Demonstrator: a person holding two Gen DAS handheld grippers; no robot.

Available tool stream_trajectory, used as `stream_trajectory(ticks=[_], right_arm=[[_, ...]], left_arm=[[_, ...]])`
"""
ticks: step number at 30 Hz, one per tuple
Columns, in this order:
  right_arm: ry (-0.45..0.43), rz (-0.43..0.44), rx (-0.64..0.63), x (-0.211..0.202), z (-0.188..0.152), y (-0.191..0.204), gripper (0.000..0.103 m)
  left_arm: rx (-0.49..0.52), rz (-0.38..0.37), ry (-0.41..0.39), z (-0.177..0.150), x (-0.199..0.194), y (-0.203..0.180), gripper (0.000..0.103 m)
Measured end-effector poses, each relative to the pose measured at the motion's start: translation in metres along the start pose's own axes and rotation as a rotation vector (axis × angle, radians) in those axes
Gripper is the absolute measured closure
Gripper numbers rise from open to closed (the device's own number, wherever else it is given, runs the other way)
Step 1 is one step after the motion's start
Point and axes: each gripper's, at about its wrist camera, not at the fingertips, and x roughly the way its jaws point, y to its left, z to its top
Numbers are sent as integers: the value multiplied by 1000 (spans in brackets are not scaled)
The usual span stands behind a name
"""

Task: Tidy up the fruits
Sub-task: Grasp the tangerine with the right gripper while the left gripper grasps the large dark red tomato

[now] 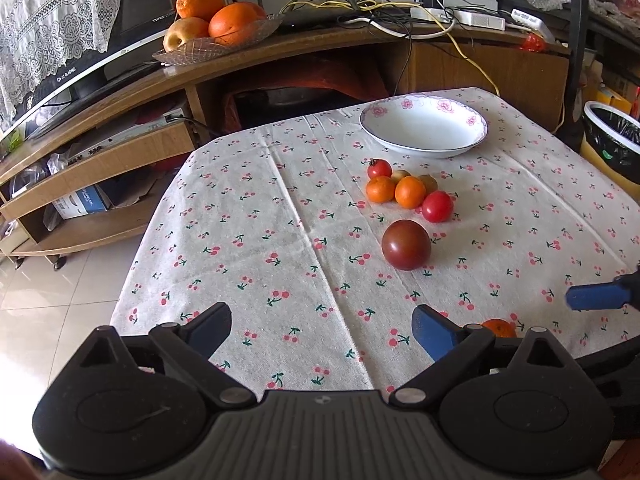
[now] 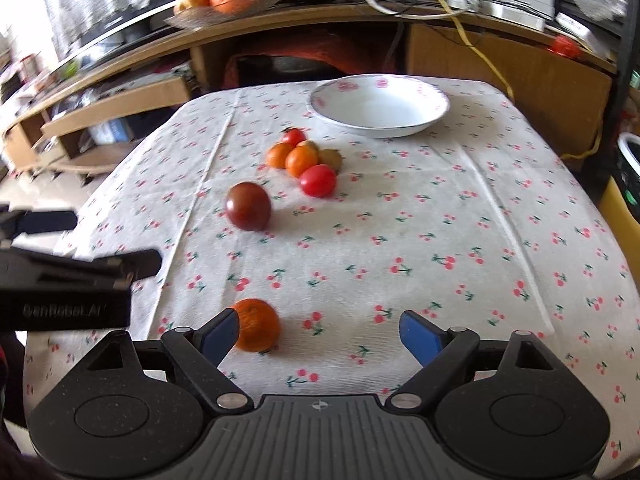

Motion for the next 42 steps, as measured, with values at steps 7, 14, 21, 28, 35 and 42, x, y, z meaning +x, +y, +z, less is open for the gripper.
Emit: stream_trajectory(ticks=[7,14,21,28,35,42], right_arm=[[40,56,-58,14,8,12,35],[99,96,-72,27,7,15,57],[104,95,-50,21,10,1,74],[83,63,-37,11,24,-22,74],[101,63,-33,21,46,-51,74],[122,94,-21,33,51,-60,74]], left_arm=[[11,4,-15,1,0,0,0],[26,-18,-14,6,6,-3,0],[50,-83,-22,27,16,-9,0],[133,-124,13,47,39,-25,4],[166,-150,68,56,70,-40,20],[165,-179,143,54,94,-46,46]])
